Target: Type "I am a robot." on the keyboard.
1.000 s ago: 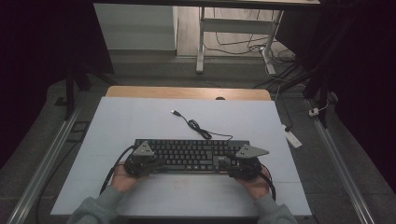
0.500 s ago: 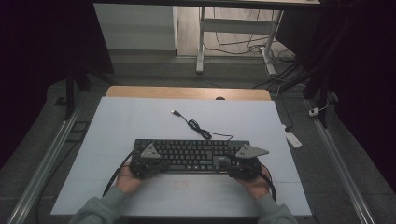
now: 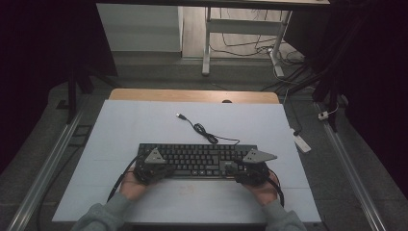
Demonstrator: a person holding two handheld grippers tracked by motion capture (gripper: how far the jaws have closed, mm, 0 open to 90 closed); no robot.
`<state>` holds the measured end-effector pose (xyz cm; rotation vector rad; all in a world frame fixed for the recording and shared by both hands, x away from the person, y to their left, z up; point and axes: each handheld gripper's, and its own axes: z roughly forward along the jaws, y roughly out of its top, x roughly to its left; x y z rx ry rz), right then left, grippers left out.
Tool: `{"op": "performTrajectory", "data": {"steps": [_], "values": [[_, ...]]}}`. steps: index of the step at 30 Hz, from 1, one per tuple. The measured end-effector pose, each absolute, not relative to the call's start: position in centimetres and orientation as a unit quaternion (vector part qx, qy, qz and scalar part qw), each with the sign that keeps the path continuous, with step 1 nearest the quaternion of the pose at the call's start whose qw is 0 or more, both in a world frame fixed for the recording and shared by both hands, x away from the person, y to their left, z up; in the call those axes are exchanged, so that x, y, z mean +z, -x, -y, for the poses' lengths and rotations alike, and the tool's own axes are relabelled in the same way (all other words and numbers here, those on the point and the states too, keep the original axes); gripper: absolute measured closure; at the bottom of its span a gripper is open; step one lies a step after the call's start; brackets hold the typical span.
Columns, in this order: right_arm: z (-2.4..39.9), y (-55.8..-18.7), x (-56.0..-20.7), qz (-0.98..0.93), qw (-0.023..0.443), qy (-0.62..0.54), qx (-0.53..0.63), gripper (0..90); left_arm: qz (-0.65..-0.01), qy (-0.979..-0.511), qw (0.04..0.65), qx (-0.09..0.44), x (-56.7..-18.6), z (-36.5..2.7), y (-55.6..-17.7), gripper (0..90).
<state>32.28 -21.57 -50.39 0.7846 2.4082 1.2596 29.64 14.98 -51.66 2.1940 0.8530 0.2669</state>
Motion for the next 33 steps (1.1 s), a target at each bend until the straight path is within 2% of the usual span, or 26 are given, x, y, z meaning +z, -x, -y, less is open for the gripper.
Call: {"op": "performTrajectory", "data": {"steps": [3,11,16,22,33], "values": [[21.6,-32.3,-50.4,-0.841,0.155,-0.274,0.440,50.3,-0.341,-0.844,0.399,0.109,-50.9,-15.7,-29.5,84.1],[21.6,-32.3,-50.4,-0.841,0.156,-0.273,0.440,50.3,-0.373,-0.824,0.410,0.117,-50.2,-17.6,-29.5,53.5],[21.6,-32.3,-50.4,-0.842,0.156,-0.273,0.439,50.2,-0.398,-0.814,0.408,0.113,-50.2,-18.6,-29.8,41.8],[21.6,-32.3,-50.4,-0.842,0.155,-0.273,0.439,50.2,-0.414,-0.807,0.406,0.114,-50.1,-19.6,-30.0,37.2],[21.5,-32.3,-50.4,-0.843,0.156,-0.272,0.438,50.2,-0.418,-0.805,0.405,0.118,-50.1,-20.0,-30.2,37.0]]}}
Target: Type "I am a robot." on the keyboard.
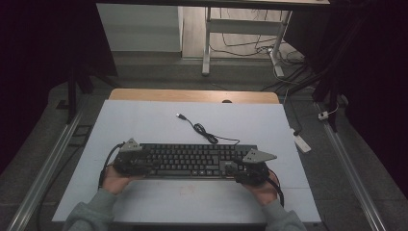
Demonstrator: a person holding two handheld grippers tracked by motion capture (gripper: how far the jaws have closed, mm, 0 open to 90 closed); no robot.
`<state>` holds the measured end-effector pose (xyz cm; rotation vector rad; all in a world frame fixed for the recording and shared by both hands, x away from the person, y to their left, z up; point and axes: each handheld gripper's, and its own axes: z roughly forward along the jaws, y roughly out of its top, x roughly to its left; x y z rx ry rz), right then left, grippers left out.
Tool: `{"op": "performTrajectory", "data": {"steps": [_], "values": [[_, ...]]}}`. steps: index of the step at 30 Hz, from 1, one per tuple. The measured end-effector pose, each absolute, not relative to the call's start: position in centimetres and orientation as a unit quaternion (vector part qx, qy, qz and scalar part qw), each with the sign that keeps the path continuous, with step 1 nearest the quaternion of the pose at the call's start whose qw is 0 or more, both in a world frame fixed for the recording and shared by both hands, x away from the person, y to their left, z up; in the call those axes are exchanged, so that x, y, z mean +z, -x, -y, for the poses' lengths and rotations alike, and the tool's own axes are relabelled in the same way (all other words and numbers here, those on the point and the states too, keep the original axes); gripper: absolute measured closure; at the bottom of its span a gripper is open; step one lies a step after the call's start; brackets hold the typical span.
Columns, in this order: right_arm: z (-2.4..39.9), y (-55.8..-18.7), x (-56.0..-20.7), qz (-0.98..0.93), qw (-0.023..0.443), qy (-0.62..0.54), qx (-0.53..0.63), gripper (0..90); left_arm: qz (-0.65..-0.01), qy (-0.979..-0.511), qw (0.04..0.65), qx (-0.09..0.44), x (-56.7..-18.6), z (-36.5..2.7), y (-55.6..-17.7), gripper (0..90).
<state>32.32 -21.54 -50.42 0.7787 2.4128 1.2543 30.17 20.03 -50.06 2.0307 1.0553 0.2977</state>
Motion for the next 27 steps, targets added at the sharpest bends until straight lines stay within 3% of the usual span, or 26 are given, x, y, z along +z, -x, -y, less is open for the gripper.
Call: {"op": "performTrajectory", "data": {"steps": [13,27], "values": [[21.5,-32.3,-50.4,-0.843,0.157,-0.271,0.438,50.2,-0.422,-0.803,0.399,0.133,-50.1,-20.3,-30.5,46.2],[21.4,-32.3,-50.5,-0.844,0.155,-0.271,0.436,50.2,-0.398,-0.817,0.392,0.140,-50.4,-18.9,-31.5,86.9]]}}
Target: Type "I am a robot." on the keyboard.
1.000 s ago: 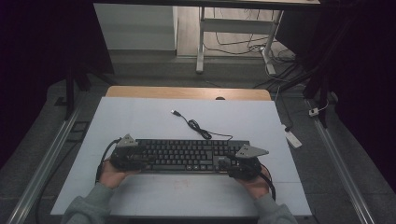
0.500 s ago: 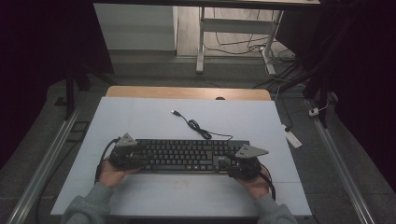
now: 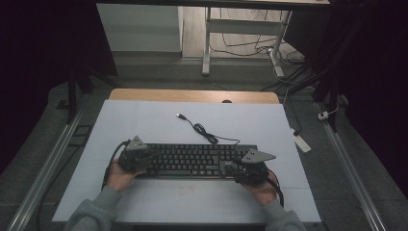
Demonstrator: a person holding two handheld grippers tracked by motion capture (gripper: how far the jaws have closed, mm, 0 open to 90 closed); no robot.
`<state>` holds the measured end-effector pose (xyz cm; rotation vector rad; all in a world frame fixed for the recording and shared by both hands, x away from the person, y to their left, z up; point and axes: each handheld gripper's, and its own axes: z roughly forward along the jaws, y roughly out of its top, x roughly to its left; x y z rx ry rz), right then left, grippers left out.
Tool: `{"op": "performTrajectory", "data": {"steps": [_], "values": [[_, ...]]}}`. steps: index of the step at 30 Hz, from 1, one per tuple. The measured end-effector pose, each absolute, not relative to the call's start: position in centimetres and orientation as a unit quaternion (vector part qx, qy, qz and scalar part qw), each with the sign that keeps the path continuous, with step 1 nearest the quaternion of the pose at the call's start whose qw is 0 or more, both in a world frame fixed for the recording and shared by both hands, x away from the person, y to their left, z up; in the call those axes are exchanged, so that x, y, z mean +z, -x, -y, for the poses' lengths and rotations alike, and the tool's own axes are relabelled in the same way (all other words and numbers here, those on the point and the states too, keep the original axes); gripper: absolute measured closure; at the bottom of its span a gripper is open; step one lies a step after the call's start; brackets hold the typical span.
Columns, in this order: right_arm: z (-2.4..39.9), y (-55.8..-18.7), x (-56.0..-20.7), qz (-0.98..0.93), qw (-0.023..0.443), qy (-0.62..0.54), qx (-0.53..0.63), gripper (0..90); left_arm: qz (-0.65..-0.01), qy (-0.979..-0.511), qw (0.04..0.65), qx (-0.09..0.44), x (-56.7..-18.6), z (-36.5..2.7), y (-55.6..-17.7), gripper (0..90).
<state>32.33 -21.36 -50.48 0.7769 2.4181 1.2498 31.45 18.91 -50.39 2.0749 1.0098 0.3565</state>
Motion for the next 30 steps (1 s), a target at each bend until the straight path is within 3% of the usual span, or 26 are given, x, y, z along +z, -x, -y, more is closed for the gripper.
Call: {"op": "performTrajectory", "data": {"steps": [30], "values": [[21.4,-32.3,-50.5,-0.844,0.156,-0.271,0.436,50.2,-0.396,-0.836,0.356,0.132,-52.1,-16.6,-33.9,88.9]]}}
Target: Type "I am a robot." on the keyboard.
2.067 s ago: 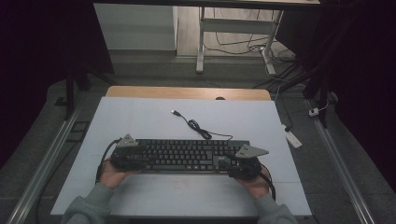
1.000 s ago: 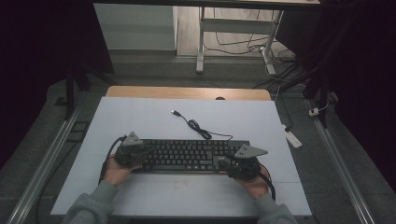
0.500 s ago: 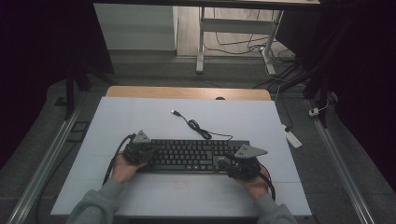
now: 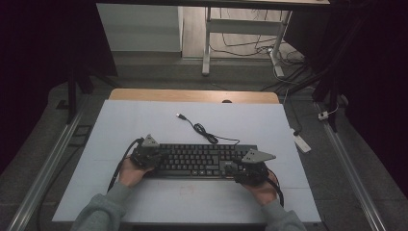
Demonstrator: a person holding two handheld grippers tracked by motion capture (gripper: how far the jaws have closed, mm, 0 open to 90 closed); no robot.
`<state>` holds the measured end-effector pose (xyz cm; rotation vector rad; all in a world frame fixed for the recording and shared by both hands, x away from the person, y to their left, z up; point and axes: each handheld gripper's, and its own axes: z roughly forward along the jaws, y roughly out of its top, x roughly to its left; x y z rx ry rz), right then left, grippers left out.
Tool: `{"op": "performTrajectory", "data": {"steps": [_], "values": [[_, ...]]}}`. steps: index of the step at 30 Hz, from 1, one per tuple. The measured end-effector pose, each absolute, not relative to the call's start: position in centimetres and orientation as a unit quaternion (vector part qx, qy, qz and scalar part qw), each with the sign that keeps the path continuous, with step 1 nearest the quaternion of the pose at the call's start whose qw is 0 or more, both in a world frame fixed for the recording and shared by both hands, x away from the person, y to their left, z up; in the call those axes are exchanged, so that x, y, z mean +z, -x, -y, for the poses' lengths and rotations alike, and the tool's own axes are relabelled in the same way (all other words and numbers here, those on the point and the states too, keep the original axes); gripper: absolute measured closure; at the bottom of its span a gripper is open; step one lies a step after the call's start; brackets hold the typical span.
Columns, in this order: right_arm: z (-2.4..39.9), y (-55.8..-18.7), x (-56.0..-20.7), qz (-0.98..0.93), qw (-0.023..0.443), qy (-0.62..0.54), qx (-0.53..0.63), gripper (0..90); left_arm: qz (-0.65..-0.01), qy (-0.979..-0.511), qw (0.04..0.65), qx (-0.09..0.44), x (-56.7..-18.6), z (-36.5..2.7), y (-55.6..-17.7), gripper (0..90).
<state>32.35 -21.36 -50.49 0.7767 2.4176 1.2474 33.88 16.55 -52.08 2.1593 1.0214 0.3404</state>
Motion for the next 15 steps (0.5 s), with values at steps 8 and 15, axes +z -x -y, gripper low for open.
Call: {"op": "performTrajectory", "data": {"steps": [8,15], "values": [[21.36,-32.35,-50.49,-0.844,0.155,-0.271,0.435,50.1,-0.398,-0.835,0.355,0.131,-52.26,-16.46,-33.98,88.9],[21.37,-32.31,-50.45,-0.845,0.157,-0.270,0.434,50.1,-0.399,-0.836,0.352,0.134,-52.32,-16.43,-33.94,88.9]]}}
